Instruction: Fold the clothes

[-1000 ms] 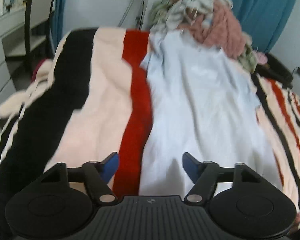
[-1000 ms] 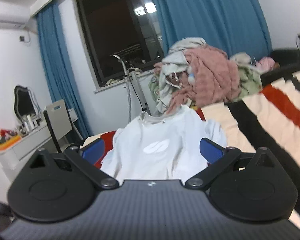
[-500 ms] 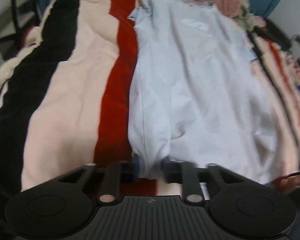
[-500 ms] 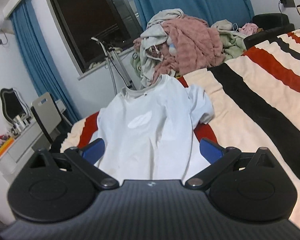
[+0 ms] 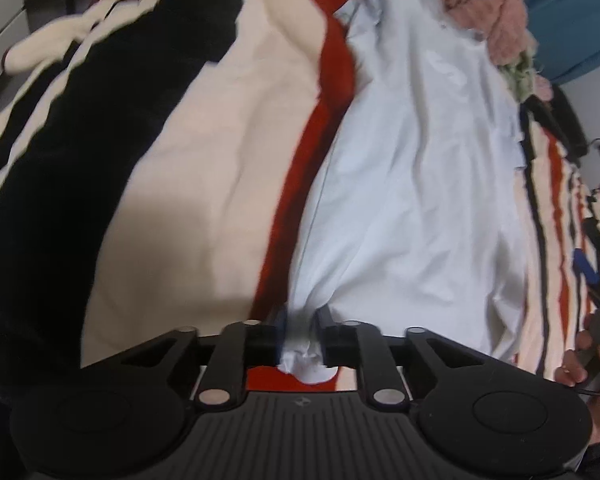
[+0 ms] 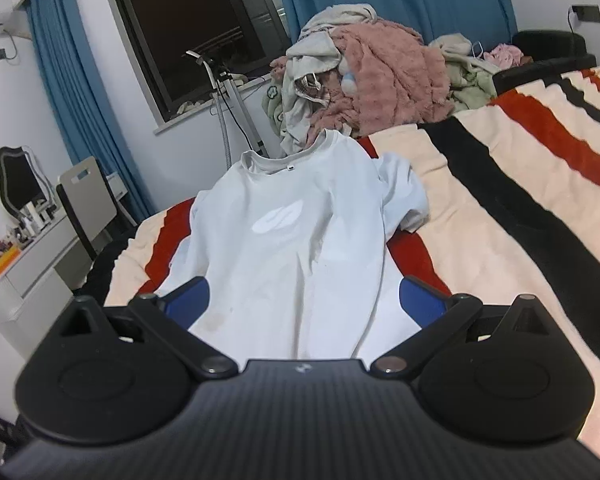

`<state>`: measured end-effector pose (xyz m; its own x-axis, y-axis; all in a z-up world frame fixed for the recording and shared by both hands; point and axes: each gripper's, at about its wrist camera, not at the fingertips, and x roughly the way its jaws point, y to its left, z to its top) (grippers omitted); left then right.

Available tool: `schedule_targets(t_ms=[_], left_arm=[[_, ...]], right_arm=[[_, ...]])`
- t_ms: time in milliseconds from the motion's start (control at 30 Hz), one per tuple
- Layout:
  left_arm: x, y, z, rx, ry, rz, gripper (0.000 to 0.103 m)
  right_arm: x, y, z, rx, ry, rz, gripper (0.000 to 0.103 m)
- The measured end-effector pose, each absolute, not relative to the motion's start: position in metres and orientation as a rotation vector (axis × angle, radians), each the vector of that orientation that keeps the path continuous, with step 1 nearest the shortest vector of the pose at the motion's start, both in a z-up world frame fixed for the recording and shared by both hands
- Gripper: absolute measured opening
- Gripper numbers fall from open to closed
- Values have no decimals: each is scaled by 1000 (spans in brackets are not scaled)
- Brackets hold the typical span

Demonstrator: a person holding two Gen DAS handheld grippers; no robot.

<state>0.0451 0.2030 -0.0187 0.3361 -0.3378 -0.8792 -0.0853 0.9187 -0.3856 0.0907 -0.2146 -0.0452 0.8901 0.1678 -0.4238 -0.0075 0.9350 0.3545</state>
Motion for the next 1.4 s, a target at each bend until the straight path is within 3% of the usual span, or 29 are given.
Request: schedule_targets(t_ms=[233, 400, 667, 833, 1033, 1200, 1400], left_arm=[[98, 194, 17, -377, 1007, -135, 49], [186, 171, 8, -431, 889, -69, 67], [320, 135, -39, -394, 776, 58, 71], [361, 138, -76, -470, 744, 95, 63], [380, 99, -90, -222, 741, 88, 46], [400, 63, -89, -19, 770, 138, 11], [387, -25, -87, 451, 611, 114, 6]], right_arm=[[99, -205, -44, 331, 436, 101, 103], [109, -201, -56, 340, 479, 128, 103], [145, -197, -80, 321, 475, 100, 103], [182, -194, -100, 318, 494, 108, 103], [213, -196, -118, 351, 542, 133, 103], [223, -202, -129, 410, 586, 131, 103], [213, -212, -133, 454, 588, 50, 103]])
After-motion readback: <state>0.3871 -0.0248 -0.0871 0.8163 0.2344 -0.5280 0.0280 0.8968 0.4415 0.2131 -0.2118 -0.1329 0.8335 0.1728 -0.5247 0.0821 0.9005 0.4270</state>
